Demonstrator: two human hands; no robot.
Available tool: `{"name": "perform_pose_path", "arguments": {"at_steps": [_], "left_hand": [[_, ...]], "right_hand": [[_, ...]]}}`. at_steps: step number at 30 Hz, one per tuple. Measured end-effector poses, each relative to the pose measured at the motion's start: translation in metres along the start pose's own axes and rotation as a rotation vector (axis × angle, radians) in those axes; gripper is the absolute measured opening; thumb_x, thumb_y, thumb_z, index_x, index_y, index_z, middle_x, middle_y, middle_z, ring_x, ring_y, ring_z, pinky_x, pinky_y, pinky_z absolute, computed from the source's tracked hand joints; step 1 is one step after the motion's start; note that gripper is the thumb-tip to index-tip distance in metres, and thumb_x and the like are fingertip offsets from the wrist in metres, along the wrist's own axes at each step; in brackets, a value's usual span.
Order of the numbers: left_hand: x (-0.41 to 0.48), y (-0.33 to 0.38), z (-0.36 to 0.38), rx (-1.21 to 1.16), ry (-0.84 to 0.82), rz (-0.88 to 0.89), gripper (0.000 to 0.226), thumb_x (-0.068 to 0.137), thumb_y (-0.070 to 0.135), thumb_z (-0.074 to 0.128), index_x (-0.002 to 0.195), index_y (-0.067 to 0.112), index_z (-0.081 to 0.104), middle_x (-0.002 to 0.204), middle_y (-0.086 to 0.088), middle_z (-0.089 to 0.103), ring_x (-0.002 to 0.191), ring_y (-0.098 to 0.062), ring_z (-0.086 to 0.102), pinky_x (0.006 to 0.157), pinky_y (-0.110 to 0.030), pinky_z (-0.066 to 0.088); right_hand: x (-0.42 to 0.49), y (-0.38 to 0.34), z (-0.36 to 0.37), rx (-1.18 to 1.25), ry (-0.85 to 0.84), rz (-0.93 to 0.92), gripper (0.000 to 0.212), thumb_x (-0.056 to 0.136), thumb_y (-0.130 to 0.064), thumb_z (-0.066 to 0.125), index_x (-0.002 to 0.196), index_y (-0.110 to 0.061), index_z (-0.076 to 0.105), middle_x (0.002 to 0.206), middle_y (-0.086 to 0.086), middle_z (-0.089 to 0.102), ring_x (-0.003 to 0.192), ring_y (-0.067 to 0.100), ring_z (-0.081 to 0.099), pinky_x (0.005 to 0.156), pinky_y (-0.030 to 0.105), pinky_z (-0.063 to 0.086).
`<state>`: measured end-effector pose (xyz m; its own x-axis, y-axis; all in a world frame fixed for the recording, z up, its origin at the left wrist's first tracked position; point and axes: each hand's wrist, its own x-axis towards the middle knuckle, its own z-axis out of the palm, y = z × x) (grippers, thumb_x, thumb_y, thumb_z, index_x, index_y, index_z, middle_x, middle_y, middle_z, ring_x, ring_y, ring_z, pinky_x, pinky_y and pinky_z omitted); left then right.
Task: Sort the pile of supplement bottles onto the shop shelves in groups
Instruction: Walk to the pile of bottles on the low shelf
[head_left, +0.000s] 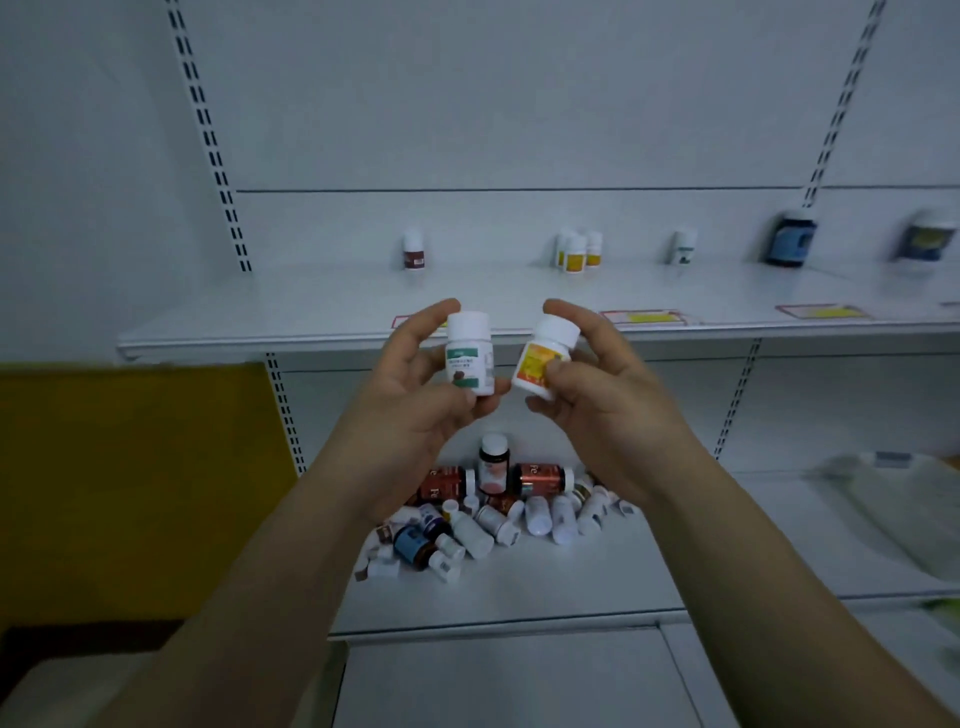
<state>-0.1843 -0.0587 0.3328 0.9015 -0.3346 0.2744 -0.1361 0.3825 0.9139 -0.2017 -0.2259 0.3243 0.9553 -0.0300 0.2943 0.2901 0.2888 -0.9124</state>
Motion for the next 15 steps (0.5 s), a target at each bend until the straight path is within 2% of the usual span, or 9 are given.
{"name": "perform_pose_path", "arguments": {"at_steps": [3, 6, 10, 12, 15], "left_hand": [[0.025, 0.003, 0.016, 0.059, -0.007, 0.032, 0.062, 0.083, -0.02, 0.046, 0.118, 0.031, 0.052, 0.115, -0.013, 0.063, 0.093, -0.026, 0.069, 0.083, -0.032, 0.057], [0.054, 0.003, 0.029, 0.192, -0.004, 0.066, 0.062, 0.08, -0.018, 0.055, 0.112, 0.035, 0.053, 0.106, -0.006, 0.066, 0.097, -0.025, 0.065, 0.088, -0.036, 0.055], [0.097, -0.004, 0.045, 0.463, -0.018, 0.035, 0.057, 0.079, -0.015, 0.057, 0.112, 0.03, 0.048, 0.104, -0.001, 0.064, 0.084, -0.016, 0.063, 0.081, -0.032, 0.051], [0.117, -0.011, 0.056, 0.655, -0.032, 0.015, 0.051, 0.08, -0.009, 0.058, 0.112, 0.027, 0.041, 0.107, -0.002, 0.059, 0.077, -0.017, 0.058, 0.067, -0.031, 0.048], [0.142, -0.024, 0.076, 0.946, -0.07, 0.05, 0.046, 0.083, 0.0, 0.057, 0.112, 0.026, 0.033, 0.097, -0.002, 0.051, 0.068, -0.018, 0.051, 0.053, -0.028, 0.045]], "right_hand": [[0.02, -0.018, -0.021, -0.059, 0.048, -0.076, 0.042, 0.091, 0.007, 0.051, 0.114, -0.028, 0.057, 0.099, 0.009, 0.062, 0.082, 0.018, 0.063, 0.071, 0.031, 0.051], [0.041, -0.035, -0.043, -0.12, 0.081, -0.115, 0.041, 0.089, 0.006, 0.055, 0.113, -0.027, 0.057, 0.1, 0.008, 0.063, 0.088, 0.021, 0.063, 0.074, 0.034, 0.051], [0.073, -0.049, -0.075, -0.361, 0.118, -0.133, 0.042, 0.085, 0.002, 0.062, 0.109, -0.033, 0.057, 0.104, 0.006, 0.065, 0.091, 0.023, 0.064, 0.082, 0.038, 0.053], [0.091, -0.056, -0.091, -0.496, 0.142, -0.117, 0.043, 0.084, 0.0, 0.066, 0.11, -0.032, 0.054, 0.107, 0.007, 0.066, 0.087, 0.019, 0.065, 0.074, 0.029, 0.054], [0.121, -0.065, -0.114, -0.669, 0.144, -0.067, 0.043, 0.082, -0.002, 0.069, 0.113, -0.026, 0.051, 0.104, 0.007, 0.066, 0.066, 0.006, 0.06, 0.053, 0.012, 0.043]]}}
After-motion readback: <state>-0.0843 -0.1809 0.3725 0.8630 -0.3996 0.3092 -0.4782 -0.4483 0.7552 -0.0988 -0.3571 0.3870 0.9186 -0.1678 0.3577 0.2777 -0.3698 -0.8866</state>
